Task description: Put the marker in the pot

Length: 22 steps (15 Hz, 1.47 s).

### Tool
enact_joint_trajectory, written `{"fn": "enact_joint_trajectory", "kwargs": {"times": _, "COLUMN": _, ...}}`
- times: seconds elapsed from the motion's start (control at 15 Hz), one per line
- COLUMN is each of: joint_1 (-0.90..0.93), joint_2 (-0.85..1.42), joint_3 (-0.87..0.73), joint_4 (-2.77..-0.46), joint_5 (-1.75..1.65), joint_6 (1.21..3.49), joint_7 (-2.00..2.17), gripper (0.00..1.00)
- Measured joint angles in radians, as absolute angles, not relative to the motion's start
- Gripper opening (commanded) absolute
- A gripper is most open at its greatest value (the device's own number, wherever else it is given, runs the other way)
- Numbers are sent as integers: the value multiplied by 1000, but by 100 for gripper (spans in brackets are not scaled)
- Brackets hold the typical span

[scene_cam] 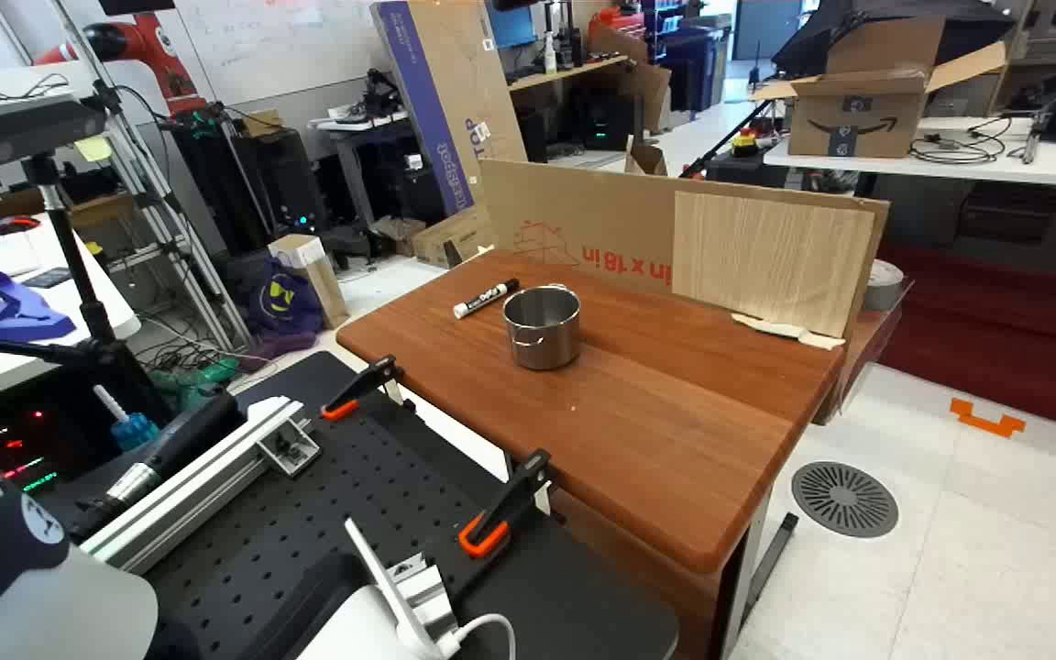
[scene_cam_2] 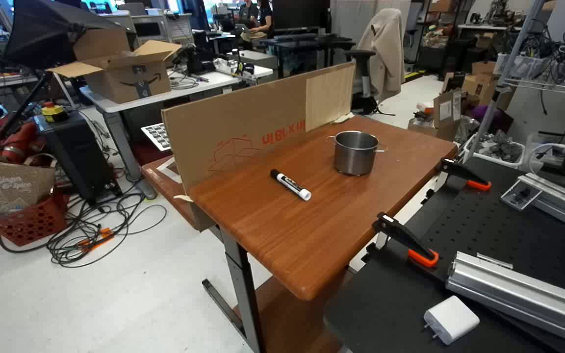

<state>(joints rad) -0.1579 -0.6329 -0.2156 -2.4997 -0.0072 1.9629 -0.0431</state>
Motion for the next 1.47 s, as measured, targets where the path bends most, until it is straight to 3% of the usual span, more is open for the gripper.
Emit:
{"fn": "enact_joint_trajectory", "kwargs": {"times": 0.87, "joint_1": -158, "joint_2": -633, "joint_3": -212, "joint_4": -2497, "joint_5": -6, "joint_6": 1965, "joint_7": -34, "gripper": 100}}
{"fn": "enact_joint_trajectory", "kwargs": {"times": 1.47, "joint_1": -112, "joint_2": -515, "joint_3": -43, "joint_4": -2551, "joint_5": 82, "joint_6": 2155, "joint_7": 207, "gripper": 100}}
